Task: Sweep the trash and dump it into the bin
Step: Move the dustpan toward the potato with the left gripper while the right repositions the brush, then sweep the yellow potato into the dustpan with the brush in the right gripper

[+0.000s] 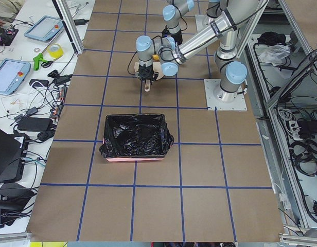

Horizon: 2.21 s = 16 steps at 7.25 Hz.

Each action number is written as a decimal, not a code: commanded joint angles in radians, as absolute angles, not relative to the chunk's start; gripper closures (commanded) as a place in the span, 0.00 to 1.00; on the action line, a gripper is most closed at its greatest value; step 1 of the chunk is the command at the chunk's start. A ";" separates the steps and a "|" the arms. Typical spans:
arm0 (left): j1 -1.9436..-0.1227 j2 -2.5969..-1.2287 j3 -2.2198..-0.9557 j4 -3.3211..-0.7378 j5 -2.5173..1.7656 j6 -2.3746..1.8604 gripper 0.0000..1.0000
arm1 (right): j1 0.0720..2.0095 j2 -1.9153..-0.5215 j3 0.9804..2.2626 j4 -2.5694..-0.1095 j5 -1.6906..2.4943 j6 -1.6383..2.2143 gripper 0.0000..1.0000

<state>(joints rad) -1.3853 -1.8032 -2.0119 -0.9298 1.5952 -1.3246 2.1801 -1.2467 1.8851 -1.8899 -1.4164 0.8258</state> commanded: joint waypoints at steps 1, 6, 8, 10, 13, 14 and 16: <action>-1.385 -1.795 -1.970 -0.934 1.679 -1.330 1.00 | 2.195 -1.209 1.841 -1.904 -1.404 0.831 1.00; -1.431 -1.802 -1.979 -0.925 1.710 -1.361 1.00 | 2.195 -1.207 1.835 -1.894 -1.411 0.833 1.00; -1.433 -1.810 -1.979 -0.910 1.713 -1.371 1.00 | 2.195 -1.207 1.835 -1.899 -1.402 0.831 1.00; -1.433 -1.815 -1.980 -0.907 1.713 -1.382 1.00 | 2.197 -1.203 1.833 -1.910 -1.393 0.834 1.00; -1.434 -1.824 -1.979 -0.907 1.713 -1.393 1.00 | 2.197 -1.128 1.774 -1.940 -1.344 0.877 1.00; -1.434 -1.825 -1.980 -0.907 1.713 -1.394 1.00 | 2.198 -1.103 1.735 -1.944 -1.324 0.896 1.00; -1.434 -1.825 -1.979 -0.907 1.713 -1.394 1.00 | 2.218 -1.042 1.656 -1.944 -1.319 0.917 1.00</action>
